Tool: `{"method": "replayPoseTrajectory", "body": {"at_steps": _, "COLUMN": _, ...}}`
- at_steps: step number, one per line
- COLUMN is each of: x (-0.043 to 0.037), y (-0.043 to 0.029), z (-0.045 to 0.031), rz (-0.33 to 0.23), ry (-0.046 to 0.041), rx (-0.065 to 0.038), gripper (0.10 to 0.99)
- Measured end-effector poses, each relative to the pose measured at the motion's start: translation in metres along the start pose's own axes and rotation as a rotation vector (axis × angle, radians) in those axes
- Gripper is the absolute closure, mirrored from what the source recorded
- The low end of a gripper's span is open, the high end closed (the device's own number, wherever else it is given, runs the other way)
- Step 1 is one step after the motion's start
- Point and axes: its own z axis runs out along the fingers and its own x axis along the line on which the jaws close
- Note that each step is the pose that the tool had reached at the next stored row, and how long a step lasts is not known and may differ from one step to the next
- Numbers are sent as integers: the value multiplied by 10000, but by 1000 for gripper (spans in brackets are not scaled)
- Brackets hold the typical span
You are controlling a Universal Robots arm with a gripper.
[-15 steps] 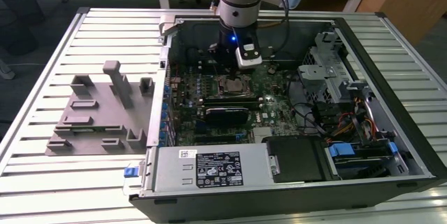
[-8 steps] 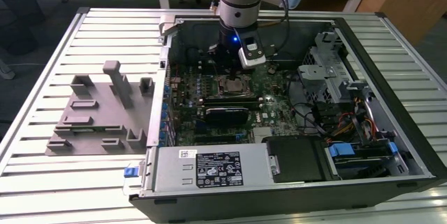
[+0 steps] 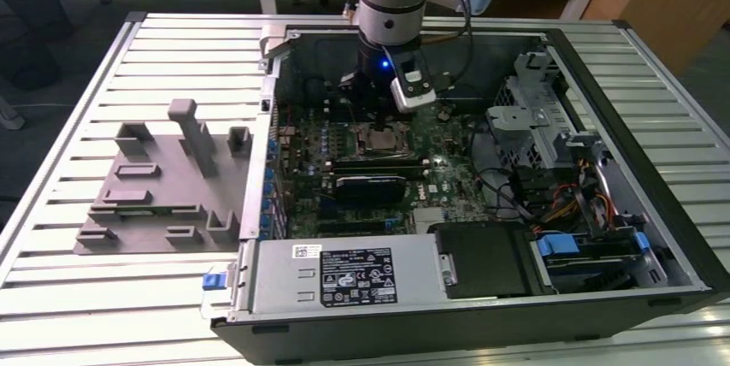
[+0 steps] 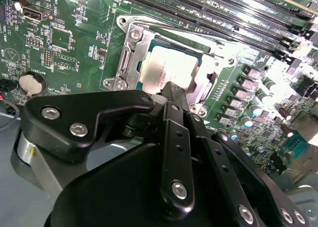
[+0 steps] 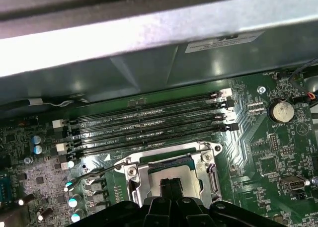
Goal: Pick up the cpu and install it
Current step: 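Close the cpu cover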
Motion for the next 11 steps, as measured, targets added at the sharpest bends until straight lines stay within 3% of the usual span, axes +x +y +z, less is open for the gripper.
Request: {"method": "replayPoseTrajectory", "body": {"at_steps": 11, "x": 13, "y": -34, "z": 17, "rz": -312, "ry": 11, "rx": -4, "gripper": 980}}
